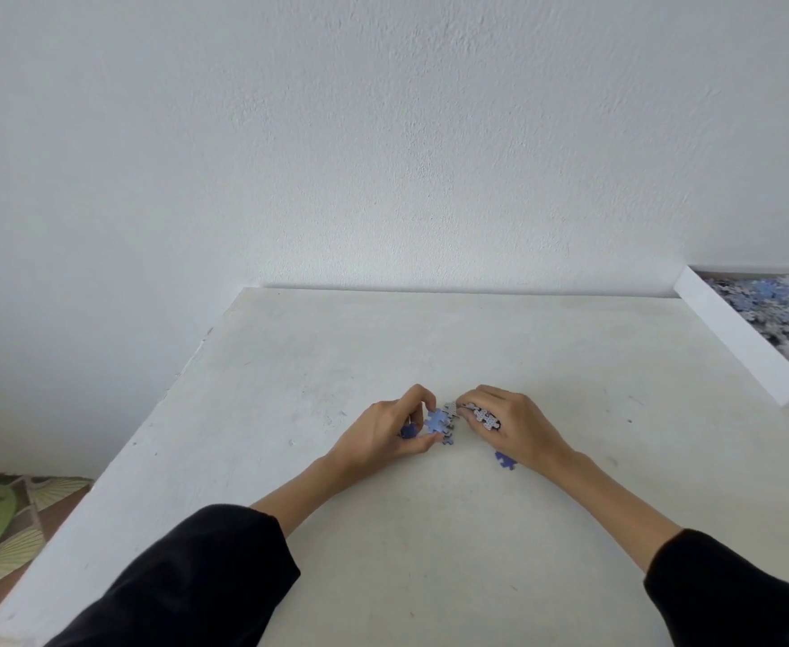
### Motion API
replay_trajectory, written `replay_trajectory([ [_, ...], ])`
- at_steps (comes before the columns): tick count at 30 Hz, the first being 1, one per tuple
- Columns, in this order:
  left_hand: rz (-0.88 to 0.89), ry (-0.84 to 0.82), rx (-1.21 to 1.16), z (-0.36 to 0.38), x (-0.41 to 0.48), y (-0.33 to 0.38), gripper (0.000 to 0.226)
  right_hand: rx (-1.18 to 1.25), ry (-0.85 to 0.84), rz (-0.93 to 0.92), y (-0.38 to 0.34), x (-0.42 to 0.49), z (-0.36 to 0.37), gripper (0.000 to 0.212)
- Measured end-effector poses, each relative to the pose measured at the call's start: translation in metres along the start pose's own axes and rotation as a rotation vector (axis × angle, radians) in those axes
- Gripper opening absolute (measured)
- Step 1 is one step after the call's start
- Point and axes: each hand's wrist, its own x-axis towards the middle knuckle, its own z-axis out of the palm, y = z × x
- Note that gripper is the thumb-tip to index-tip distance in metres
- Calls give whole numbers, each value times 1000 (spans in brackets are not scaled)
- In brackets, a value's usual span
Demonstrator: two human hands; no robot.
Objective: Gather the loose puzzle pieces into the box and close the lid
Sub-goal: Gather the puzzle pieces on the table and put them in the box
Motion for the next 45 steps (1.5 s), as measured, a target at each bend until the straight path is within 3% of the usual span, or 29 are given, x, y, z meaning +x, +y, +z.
replay_trajectory([
  [6,23,30,-28,0,1,-1,25,201,45,99,3,4,-7,14],
  [19,166,79,7,19,60,51,26,283,135,160,48,-6,-86,14],
  [37,247,125,-164,167,245,175,20,86,222,178,220,-54,-260,14],
  [45,289,49,-196,223,326,211,25,-16,263,240,294,-83,-320,14],
])
